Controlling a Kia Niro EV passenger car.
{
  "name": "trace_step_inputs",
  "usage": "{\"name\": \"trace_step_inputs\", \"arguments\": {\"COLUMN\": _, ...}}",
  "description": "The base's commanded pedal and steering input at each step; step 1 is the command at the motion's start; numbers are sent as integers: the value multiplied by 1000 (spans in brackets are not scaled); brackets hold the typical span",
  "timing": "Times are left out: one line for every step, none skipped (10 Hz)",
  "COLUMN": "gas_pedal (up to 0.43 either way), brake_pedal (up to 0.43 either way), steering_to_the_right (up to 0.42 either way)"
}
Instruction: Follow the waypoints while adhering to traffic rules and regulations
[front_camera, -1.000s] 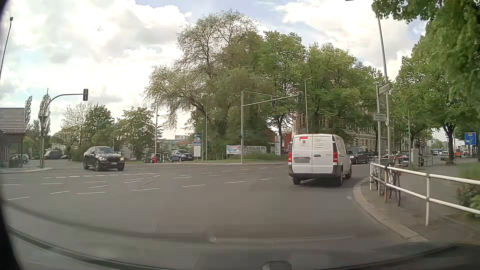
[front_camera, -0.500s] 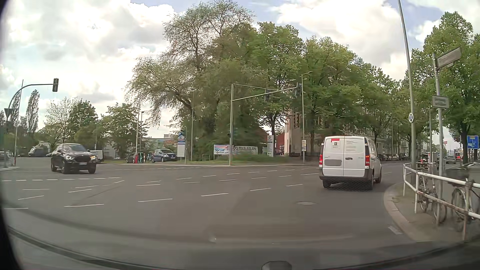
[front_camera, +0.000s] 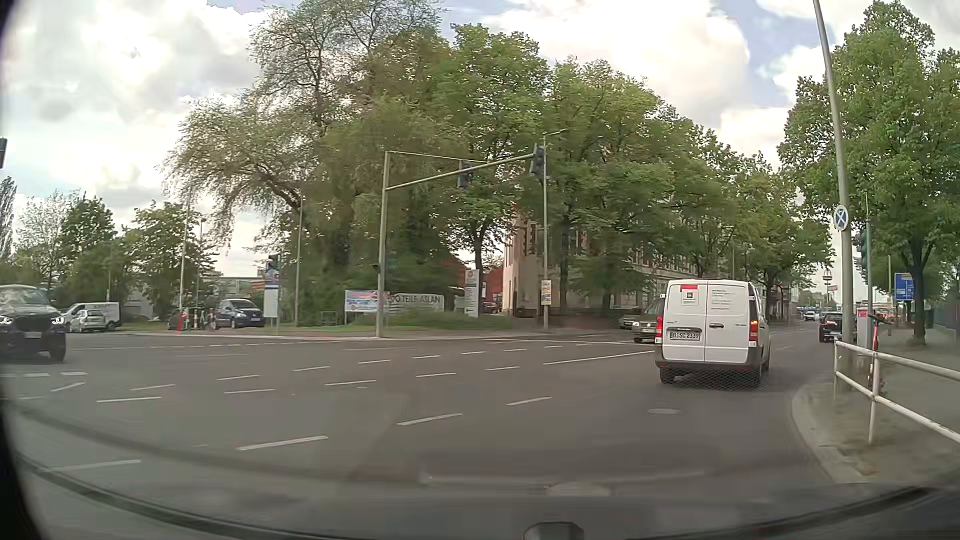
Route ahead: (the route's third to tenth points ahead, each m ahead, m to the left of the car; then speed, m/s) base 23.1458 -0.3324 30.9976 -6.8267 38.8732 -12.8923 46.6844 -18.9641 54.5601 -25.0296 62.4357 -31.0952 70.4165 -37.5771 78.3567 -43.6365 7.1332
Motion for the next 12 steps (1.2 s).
{"name": "trace_step_inputs", "arguments": {"gas_pedal": 98, "brake_pedal": 18, "steering_to_the_right": 182}}
{"name": "trace_step_inputs", "arguments": {"gas_pedal": 130, "brake_pedal": 18, "steering_to_the_right": 192}}
{"name": "trace_step_inputs", "arguments": {"gas_pedal": 150, "brake_pedal": 18, "steering_to_the_right": 203}}
{"name": "trace_step_inputs", "arguments": {"gas_pedal": 150, "brake_pedal": 18, "steering_to_the_right": 211}}
{"name": "trace_step_inputs", "arguments": {"gas_pedal": 157, "brake_pedal": 18, "steering_to_the_right": 219}}
{"name": "trace_step_inputs", "arguments": {"gas_pedal": 157, "brake_pedal": 18, "steering_to_the_right": 224}}
{"name": "trace_step_inputs", "arguments": {"gas_pedal": 169, "brake_pedal": 18, "steering_to_the_right": 226}}
{"name": "trace_step_inputs", "arguments": {"gas_pedal": 169, "brake_pedal": 18, "steering_to_the_right": 229}}
{"name": "trace_step_inputs", "arguments": {"gas_pedal": 169, "brake_pedal": 18, "steering_to_the_right": 233}}
{"name": "trace_step_inputs", "arguments": {"gas_pedal": 169, "brake_pedal": 18, "steering_to_the_right": 236}}
{"name": "trace_step_inputs", "arguments": {"gas_pedal": 189, "brake_pedal": 18, "steering_to_the_right": 236}}
{"name": "trace_step_inputs", "arguments": {"gas_pedal": 209, "brake_pedal": 18, "steering_to_the_right": 235}}
